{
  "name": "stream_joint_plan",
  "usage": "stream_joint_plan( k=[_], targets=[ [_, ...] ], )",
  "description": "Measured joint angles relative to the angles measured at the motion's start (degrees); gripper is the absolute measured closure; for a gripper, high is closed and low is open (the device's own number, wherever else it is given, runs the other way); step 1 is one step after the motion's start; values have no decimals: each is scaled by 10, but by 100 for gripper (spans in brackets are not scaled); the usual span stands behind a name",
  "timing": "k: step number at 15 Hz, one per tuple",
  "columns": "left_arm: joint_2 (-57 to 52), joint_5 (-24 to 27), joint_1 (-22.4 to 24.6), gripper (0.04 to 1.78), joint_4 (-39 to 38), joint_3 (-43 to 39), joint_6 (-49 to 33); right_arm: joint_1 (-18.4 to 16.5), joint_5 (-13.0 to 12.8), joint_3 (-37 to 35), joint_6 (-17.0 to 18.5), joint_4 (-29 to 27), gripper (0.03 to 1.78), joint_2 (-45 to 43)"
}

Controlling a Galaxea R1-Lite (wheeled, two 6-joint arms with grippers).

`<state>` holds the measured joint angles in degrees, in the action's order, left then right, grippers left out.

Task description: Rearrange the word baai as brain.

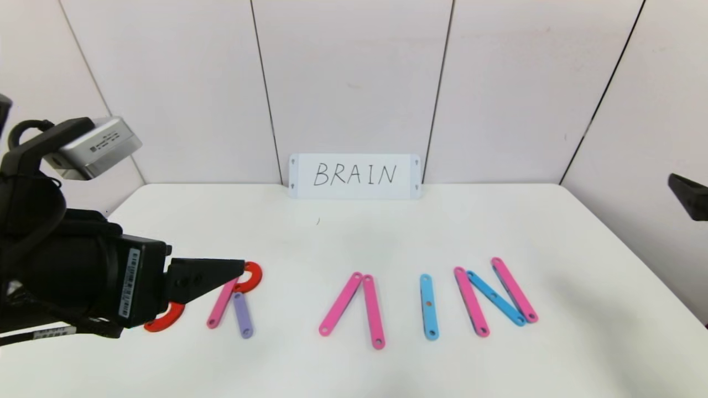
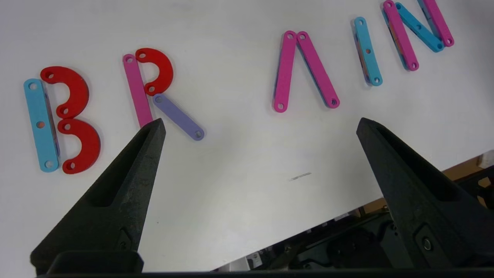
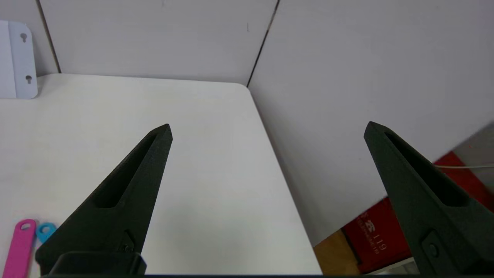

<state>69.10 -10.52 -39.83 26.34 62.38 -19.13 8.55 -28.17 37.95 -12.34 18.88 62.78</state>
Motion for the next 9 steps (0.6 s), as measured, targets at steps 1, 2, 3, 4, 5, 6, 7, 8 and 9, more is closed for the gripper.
stream_joint_plan(
  k=[1,2,3,4,5,6,7,8,9],
  targets=[
    [-9,-1,-9,9,2,-1,-2,-10,0,-17,-7,-10,7,-34],
    [-19,-4,-17,9,8,-2,-3,-22,1,-36,-12,-23,7,-70],
    [-29,-8,-21,9,17,-2,-4,-28,1,-49,-14,-35,7,-95],
    [-41,-14,-24,9,24,0,-4,-34,1,-58,-15,-41,7,-117],
    [-58,-27,-25,9,33,3,-3,-39,0,-62,-15,-46,7,-136],
    [-77,-48,-25,9,44,7,-2,-48,-2,-60,-16,-51,7,-150],
    [-96,-71,-25,9,58,10,-2,-61,-2,-53,-17,-60,7,-163],
    [-117,-91,-25,9,74,10,-2,-74,-1,-45,-17,-72,7,-176],
    [-139,-106,-23,9,95,11,-2,-84,1,-36,-17,-86,7,-191]
  ],
)
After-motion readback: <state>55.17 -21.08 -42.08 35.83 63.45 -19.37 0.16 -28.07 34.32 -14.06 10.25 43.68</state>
